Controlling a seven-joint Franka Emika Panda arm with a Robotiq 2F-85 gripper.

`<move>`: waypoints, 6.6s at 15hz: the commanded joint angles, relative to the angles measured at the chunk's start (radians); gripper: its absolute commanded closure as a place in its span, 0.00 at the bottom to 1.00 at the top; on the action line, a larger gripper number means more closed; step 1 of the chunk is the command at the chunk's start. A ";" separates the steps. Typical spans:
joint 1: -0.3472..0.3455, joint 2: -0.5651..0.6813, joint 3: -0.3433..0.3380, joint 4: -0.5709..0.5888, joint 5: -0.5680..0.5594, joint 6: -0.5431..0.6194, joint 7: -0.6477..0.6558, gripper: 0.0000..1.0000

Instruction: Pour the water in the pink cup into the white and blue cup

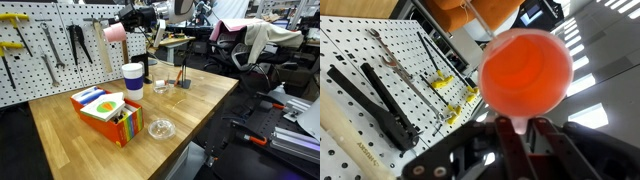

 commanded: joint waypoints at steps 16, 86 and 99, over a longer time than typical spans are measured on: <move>-0.014 -0.025 -0.023 -0.057 0.069 -0.107 -0.055 0.96; 0.044 0.093 0.175 -0.180 -1.134 0.775 0.697 0.59; 0.044 0.093 0.175 -0.180 -1.134 0.775 0.697 0.59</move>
